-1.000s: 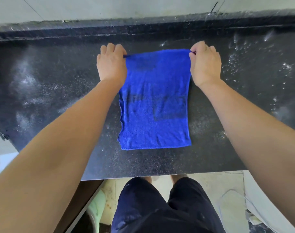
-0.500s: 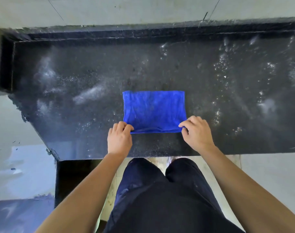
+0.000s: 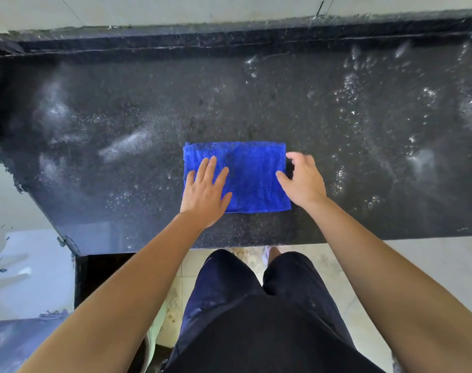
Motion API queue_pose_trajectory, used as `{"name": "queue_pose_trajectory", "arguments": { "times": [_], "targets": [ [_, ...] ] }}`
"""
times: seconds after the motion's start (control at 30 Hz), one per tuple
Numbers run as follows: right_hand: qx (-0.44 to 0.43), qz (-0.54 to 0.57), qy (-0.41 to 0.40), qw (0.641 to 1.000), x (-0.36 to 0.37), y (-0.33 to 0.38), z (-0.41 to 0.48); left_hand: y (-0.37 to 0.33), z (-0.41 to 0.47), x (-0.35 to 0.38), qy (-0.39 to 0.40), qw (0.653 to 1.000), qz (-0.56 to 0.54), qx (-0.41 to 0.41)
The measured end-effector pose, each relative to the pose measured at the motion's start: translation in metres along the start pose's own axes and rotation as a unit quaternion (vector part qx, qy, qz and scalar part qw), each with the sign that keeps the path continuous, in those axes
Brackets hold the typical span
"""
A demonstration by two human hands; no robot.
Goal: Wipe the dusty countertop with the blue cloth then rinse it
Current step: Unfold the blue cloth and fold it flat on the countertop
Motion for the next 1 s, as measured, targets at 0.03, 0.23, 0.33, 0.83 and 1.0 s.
{"name": "queue_pose_trajectory", "arguments": {
  "times": [0.03, 0.23, 0.33, 0.83, 1.0],
  "targets": [
    [-0.011, -0.016, 0.001, 1.0, -0.003, 0.006, 0.009, -0.004, 0.006, 0.004, 0.009, 1.0, 0.014, 0.004],
    [-0.043, -0.08, 0.046, 0.995, -0.005, 0.016, 0.067, -0.064, 0.016, 0.002, -0.103, 0.989, -0.075, 0.077],
    [-0.061, -0.048, 0.057, 0.995, 0.002, 0.009, 0.084, -0.099, 0.018, 0.013, -0.1, 0.976, -0.168, 0.098],
    [-0.017, 0.092, 0.067, 0.993, -0.021, 0.018, 0.075, -0.065, 0.01, 0.019, -0.059, 0.877, -0.452, -0.154],
    [-0.036, 0.189, 0.078, 0.978, -0.021, 0.082, 0.062, -0.001, -0.042, 0.0, -0.117, 0.788, -0.538, -0.276]
  ]
}}
Point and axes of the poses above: each hand's wrist, its own z-axis towards the middle knuckle, its own x-axis out of the palm, y = z × x, the point moved 9 cm from there along z, towards the middle knuckle, and after that the axes turned 11 degrees about -z, right-handed, at the moved point
